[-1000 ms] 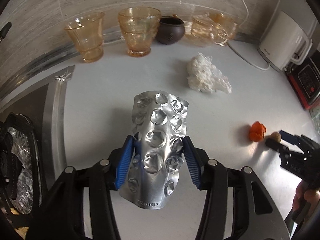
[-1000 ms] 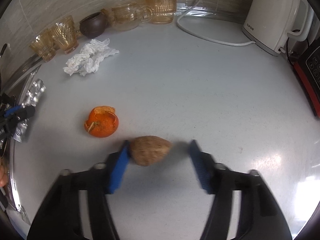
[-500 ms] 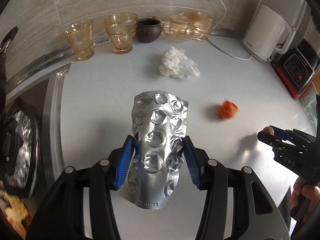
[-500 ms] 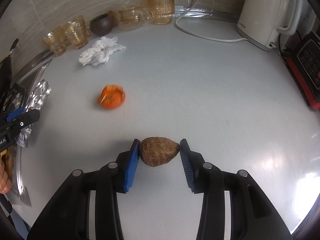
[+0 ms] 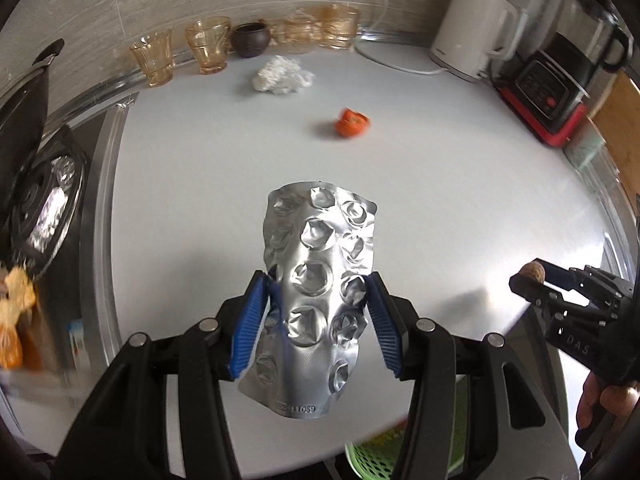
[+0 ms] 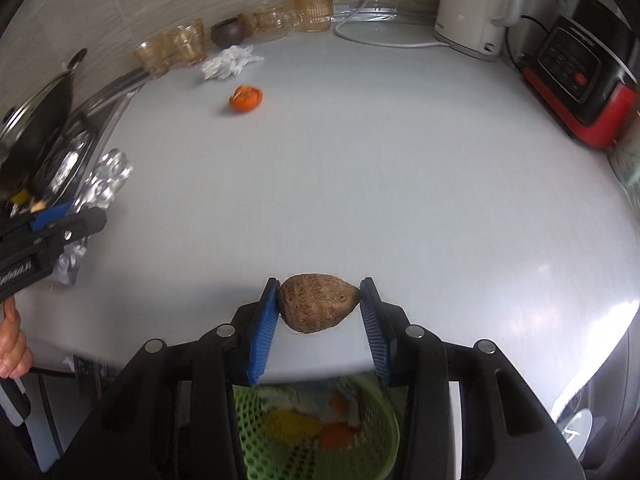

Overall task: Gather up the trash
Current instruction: 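Carry the foil pack and nut over the green basket with both grippers, then open both grippers to drop the foil pack and nut into the basket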

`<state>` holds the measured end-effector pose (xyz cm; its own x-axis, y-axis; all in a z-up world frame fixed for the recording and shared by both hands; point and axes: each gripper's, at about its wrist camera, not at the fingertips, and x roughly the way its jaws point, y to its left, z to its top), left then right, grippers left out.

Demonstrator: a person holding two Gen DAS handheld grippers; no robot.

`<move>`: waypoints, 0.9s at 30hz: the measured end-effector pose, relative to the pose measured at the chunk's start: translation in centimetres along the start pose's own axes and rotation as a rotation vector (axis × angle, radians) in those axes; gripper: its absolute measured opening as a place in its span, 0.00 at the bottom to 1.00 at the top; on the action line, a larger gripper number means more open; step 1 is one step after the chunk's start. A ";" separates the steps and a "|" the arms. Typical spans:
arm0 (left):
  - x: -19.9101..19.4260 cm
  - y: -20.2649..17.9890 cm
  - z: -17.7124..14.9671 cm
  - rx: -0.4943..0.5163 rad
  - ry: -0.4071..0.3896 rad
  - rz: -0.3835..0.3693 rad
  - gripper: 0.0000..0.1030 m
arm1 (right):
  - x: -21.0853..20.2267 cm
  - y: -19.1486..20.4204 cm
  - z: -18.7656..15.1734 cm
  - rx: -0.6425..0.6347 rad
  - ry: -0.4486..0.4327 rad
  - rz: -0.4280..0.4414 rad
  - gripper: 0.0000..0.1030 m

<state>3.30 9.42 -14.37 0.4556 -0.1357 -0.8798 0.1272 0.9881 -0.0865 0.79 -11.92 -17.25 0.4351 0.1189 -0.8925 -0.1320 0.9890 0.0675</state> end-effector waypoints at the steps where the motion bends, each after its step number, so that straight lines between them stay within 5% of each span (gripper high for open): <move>1: -0.5 -0.6 -0.8 0.004 0.001 -0.004 0.48 | -0.6 -0.1 -1.0 -0.002 0.000 0.004 0.40; 8: -2.6 -3.8 -7.0 0.033 0.044 -0.035 0.48 | -3.7 -0.7 -8.6 0.001 0.027 0.032 0.40; 16: -3.3 -7.0 -12.4 0.057 0.103 -0.067 0.48 | -3.5 -0.6 -13.6 -0.020 0.063 0.054 0.41; 20: -3.4 -8.5 -14.0 0.082 0.115 -0.059 0.48 | -3.2 -0.2 -14.6 -0.052 0.065 0.017 0.76; 27: -3.2 -10.2 -15.6 0.112 0.141 -0.064 0.48 | -5.8 -2.3 -15.2 -0.016 0.009 -0.025 0.84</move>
<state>-13.25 0.93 -17.95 0.3163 -0.1786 -0.9317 0.2525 0.9625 -0.0988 -14.93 -16.21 -19.01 0.4305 0.0932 -0.8978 -0.1358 0.9900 0.0377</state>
